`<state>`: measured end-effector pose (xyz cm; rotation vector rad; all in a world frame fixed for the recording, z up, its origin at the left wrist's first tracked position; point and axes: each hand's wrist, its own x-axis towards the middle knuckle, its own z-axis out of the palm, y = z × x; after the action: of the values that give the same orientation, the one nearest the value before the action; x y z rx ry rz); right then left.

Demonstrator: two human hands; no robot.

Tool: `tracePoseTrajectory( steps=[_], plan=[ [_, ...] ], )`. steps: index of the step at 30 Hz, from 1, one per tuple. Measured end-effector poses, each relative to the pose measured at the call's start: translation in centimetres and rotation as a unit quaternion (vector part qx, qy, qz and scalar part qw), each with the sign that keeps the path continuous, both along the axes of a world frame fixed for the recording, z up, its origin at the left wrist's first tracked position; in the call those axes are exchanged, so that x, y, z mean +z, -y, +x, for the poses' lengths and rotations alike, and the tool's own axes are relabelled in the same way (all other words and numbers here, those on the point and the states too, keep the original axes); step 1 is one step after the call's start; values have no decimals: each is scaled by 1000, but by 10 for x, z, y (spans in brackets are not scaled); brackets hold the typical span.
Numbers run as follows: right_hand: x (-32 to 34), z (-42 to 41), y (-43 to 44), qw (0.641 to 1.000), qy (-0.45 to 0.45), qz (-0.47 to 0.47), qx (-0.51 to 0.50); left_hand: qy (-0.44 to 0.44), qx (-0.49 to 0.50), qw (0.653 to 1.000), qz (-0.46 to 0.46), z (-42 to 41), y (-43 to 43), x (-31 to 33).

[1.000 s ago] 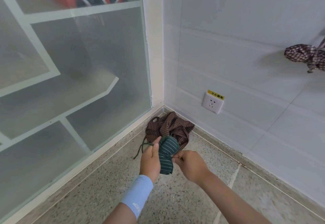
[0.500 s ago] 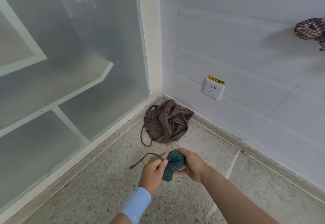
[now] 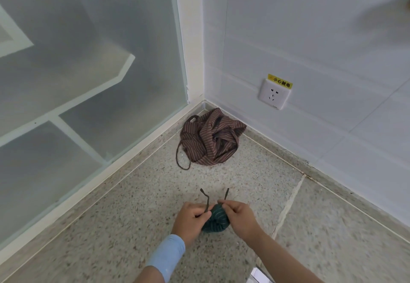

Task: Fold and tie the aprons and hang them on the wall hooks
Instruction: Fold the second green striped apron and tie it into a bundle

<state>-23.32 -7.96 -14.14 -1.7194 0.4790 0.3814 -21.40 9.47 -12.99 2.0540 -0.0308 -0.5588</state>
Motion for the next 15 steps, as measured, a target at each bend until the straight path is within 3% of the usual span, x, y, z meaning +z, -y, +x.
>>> tracePoseTrajectory(
  steps=[4, 7, 11, 15],
  plan=[
    [-11, -14, 0, 995, 9, -70, 65, 18, 11, 1000, 16, -15, 0, -9],
    [-14, -26, -2, 996, -1, -68, 61, -28, 57, 998, -3, -23, 4, -12],
    [-11, -32, -12, 994, -41, 54, -88, -50, 90, 995, 16, -23, 12, -8],
    [-4, -33, -22, 944, -107, 176, -257, -39, 84, 995, 25, -31, 22, -3]
  ],
)
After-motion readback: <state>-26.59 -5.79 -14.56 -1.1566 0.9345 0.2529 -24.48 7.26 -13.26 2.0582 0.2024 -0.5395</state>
